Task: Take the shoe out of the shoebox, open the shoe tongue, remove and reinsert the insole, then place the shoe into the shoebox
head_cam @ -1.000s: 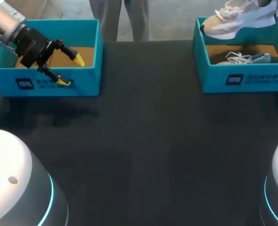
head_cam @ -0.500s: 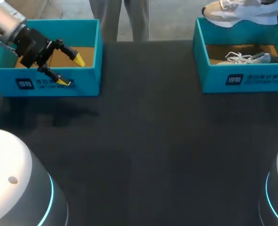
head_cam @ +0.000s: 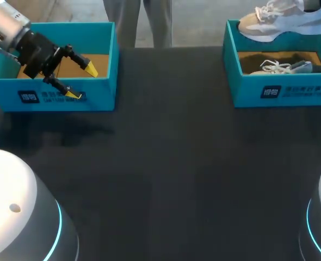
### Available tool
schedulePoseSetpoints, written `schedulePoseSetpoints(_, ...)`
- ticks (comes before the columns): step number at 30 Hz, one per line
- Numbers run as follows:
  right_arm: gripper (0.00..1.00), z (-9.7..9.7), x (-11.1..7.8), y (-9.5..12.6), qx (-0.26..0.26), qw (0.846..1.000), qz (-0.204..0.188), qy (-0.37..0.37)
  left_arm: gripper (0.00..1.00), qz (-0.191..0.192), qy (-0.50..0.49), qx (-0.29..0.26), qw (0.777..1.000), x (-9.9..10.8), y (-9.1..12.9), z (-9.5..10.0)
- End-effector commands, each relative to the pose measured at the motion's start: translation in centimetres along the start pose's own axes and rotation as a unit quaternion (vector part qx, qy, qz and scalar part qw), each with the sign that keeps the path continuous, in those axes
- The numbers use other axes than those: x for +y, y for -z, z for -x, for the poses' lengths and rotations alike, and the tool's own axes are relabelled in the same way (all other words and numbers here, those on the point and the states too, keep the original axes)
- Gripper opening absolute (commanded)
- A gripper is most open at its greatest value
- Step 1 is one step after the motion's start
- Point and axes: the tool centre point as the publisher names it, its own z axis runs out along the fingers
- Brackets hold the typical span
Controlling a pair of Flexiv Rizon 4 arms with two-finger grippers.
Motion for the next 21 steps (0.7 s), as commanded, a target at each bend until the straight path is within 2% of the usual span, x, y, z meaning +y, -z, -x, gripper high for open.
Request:
schedulePoseSetpoints(1,0.00,0.1,-0.2,0.2,0.001,1.000,0.002,-0.001,1.00,0.000,0.000,0.001,1.000,0.0,0.0,0.0)
schedulePoseSetpoints(9,0.00,0.1,-0.2,0.2,0.001,1.000,0.002,-0.001,1.00,0.000,0.000,0.001,1.000,0.0,0.0,0.0)
schedulePoseSetpoints(16,0.00,-0.4,-0.8,-2.0,0.020,1.000,-0.007,-0.014,1.00,0.000,0.000,0.001,1.000,0.0,0.0,0.0)
schedulePoseSetpoints(21,0.00,-0.6,-0.8,-3.5,0.016,0.999,0.002,-0.030,1.00,0.000,0.000,0.001,1.000,0.0,0.0,0.0)
